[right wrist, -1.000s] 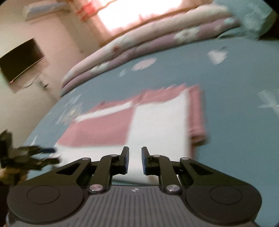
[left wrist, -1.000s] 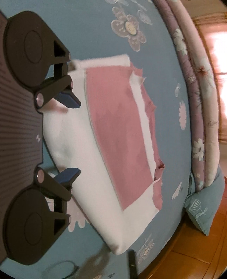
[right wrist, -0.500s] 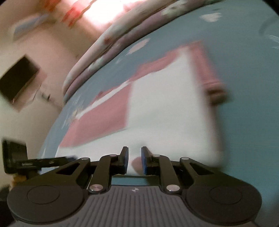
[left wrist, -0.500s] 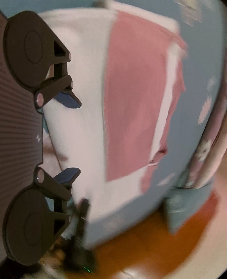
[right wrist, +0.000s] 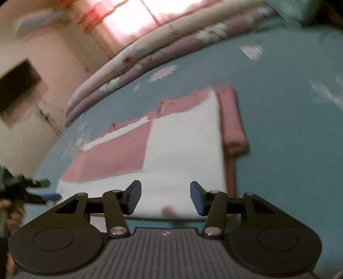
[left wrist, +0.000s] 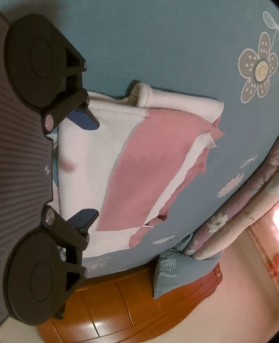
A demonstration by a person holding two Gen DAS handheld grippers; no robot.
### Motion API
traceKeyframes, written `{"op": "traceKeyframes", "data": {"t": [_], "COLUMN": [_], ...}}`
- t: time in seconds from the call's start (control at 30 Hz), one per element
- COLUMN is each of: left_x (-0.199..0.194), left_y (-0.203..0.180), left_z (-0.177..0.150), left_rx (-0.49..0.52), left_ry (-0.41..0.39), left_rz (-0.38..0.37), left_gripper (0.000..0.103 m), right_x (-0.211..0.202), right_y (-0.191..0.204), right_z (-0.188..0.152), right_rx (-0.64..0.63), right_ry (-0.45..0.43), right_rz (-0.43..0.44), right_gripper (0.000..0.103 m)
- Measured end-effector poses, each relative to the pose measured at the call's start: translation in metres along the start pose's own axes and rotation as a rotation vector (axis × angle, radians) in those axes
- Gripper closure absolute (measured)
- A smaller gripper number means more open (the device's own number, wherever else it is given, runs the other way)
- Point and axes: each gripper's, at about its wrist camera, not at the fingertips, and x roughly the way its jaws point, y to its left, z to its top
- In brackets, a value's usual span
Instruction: Fold clothes
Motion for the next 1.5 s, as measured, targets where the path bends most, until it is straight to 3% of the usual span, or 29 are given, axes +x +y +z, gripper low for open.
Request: {"op": "traceKeyframes", "data": {"t": [0.13,0.23,0.4,0.6,0.73,0.87,0.97,1.07,1.17,1.27,1.33,1.37,1.43,1.5], "left_x": [-0.005,-0.013,-0.018,0.01,0.004,-0.002,-0.001,0.011,0.033,0.05,0.059,0.058,0.053,0.05], "left_y": [0.028,0.031,0.009,0.022,0.041,0.033,0.015,0.002,-0.002,0.005,0.014,0.017,0.019,0.014], "left_z": [-0.007,-0.003,0.028,0.054,0.049,0.054,0.07,0.089,0.103,0.108,0.108,0.109,0.112,0.118], "left_rx": [-0.063,-0.086,0.012,0.033,0.022,0.03,0.08,0.088,0.066,0.049,0.031,0.02,0.003,0.022], "left_ry": [-0.022,-0.027,-0.07,-0.057,-0.066,-0.074,-0.087,-0.098,-0.09,-0.081,-0.071,-0.074,-0.083,-0.09], "left_rz": [-0.059,-0.09,-0.101,-0.043,-0.093,-0.066,-0.07,-0.071,-0.074,-0.029,0.018,0.015,-0.005,-0.014], "left_gripper": [0.023,0.023,0.022,0.022,0.022,0.025,0.025,0.024,0.024,0.024,0.028,0.027,0.028,0.027], "right_x": [0.006,-0.002,-0.01,0.023,0.028,0.018,0.011,0.024,0.052,0.08,0.089,0.088,0.082,0.077], "right_y": [-0.015,-0.031,-0.025,-0.061,-0.085,-0.092,-0.084,-0.079,-0.078,-0.092,-0.105,-0.11,-0.109,-0.105], "right_z": [-0.006,-0.005,0.032,0.059,0.047,0.047,0.068,0.093,0.112,0.11,0.105,0.105,0.112,0.121], "right_rx": [0.036,0.099,0.014,0.08,0.124,0.128,0.091,0.099,0.124,0.181,0.209,0.225,0.208,0.18], "right_ry": [0.033,0.027,-0.01,0.048,0.071,0.04,-0.016,-0.039,-0.01,0.052,0.066,0.06,0.034,0.007], "right_rz": [-0.029,0.036,0.073,0.117,0.176,0.193,0.172,0.212,0.221,0.199,0.198,0.209,0.198,0.185], "right_gripper": [0.049,0.049,0.049,0.062,0.07,0.068,0.049,0.049,0.049,0.049,0.061,0.062,0.061,0.051]}}
